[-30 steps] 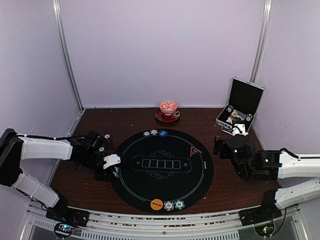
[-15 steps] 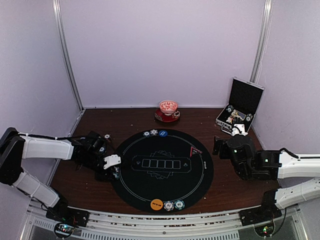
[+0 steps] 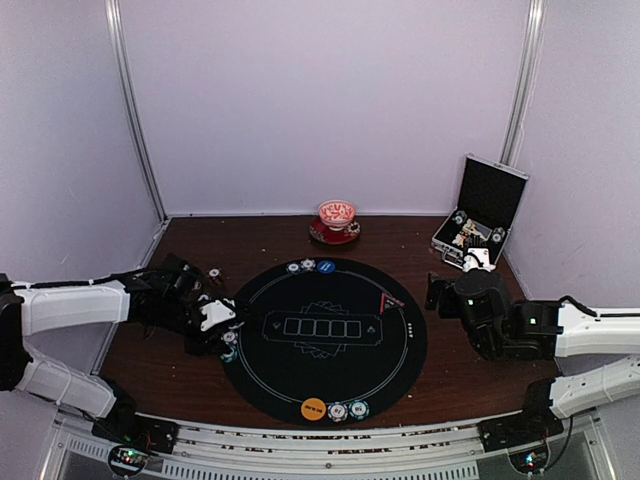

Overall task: Distribute texas hold em gaming equipment
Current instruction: Place the poker chip in the dealer area, then pick up the poker chip from the pile of poker chips.

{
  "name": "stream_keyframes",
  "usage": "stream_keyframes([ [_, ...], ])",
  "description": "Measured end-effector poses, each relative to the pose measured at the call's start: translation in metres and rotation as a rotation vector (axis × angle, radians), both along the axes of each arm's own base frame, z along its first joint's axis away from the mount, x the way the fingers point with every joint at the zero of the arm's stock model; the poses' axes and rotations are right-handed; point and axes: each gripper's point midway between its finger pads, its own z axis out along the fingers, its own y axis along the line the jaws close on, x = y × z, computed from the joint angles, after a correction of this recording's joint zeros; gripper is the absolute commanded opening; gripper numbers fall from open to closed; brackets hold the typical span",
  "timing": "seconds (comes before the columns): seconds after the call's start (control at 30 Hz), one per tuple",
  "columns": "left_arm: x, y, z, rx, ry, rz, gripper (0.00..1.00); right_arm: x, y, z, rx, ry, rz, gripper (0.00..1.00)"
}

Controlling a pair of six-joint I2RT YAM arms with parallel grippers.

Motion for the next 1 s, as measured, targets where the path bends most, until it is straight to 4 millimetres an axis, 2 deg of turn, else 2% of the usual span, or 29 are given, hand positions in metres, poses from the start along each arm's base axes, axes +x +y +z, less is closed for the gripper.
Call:
stream_keyframes([
  [0.07,-0.001,0.0,0.011,-0.018,-0.024,-0.003,0.55,0.0,0.0,0.0,-0.001,0.001,0.0,1.0],
  [0.13,0.0,0.001,0.021,-0.029,-0.057,0.005,0.67,0.0,0.0,-0.001,-0.002,0.001,0.0,1.0],
  [0.23,0.008,0.006,0.035,-0.027,-0.114,0.045,0.8,0.0,0.0,-0.001,-0.001,0.001,0.001,1.0],
  [0.33,0.026,0.012,0.046,-0.013,-0.153,0.117,0.83,0.0,0.0,-0.001,-0.001,0.002,0.001,1.0],
  [0.47,0.062,0.028,0.052,0.012,-0.156,0.244,0.87,0.0,0.001,-0.001,0.0,0.003,0.004,1.0],
  [0.73,0.145,0.065,0.044,0.043,-0.109,0.461,0.91,0.0,0.002,-0.001,0.001,0.006,0.01,1.0],
  [1.0,0.2,0.071,0.032,0.051,-0.082,0.537,0.91,0.0,0.002,-0.001,0.002,0.007,0.013,1.0],
])
